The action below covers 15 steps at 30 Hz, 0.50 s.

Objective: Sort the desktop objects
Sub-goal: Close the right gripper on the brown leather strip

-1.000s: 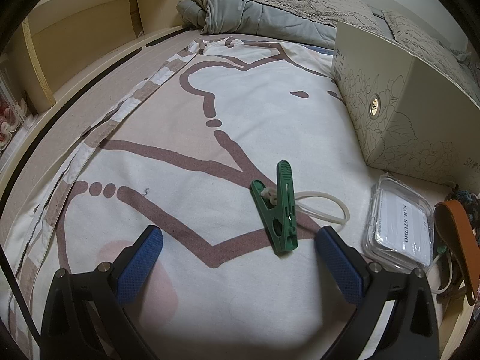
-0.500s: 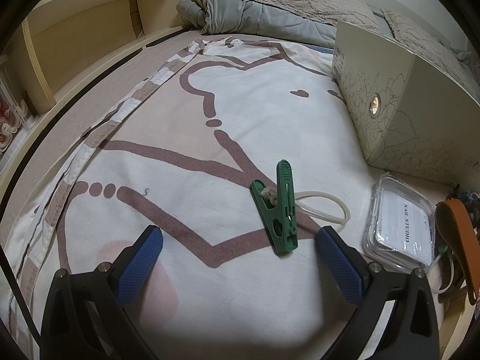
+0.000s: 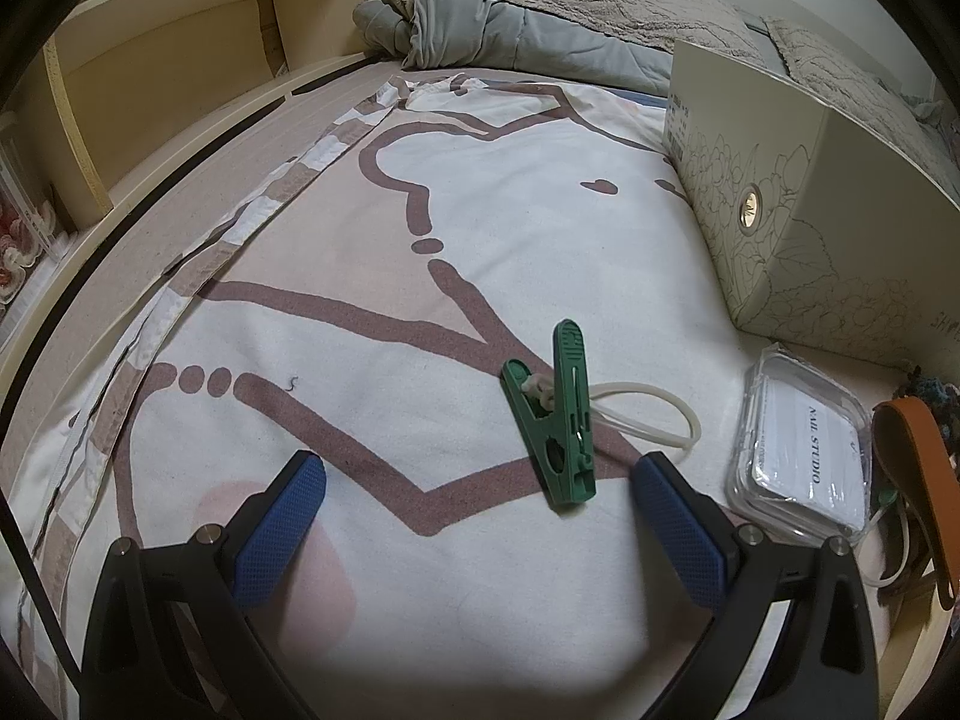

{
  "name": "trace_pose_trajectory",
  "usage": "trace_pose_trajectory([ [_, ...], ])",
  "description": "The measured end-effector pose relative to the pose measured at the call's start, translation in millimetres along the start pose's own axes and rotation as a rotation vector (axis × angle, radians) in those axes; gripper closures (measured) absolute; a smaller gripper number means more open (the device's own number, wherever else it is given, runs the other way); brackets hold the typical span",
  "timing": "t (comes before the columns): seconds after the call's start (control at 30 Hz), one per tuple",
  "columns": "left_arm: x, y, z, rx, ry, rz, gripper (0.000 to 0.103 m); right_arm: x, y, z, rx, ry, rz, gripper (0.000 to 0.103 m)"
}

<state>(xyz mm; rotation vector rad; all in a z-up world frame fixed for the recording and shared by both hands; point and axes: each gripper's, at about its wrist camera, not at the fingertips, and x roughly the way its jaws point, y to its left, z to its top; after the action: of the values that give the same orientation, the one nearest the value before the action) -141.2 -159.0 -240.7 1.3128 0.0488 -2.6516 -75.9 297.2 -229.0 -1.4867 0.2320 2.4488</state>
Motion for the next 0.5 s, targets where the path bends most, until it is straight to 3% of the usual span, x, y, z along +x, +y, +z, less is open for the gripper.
trace_pose_trajectory([
  [0.23,0.0,-0.1,-0.1,0.0,0.0,0.0,0.0,-14.8,3.2,-22.9,-0.083,0.049,0.064,0.051],
  [0.5,0.4,-0.6,-0.1,0.001,0.0,0.001,0.0,-14.6,1.6,-20.1,-0.025,0.04,0.061,0.05],
])
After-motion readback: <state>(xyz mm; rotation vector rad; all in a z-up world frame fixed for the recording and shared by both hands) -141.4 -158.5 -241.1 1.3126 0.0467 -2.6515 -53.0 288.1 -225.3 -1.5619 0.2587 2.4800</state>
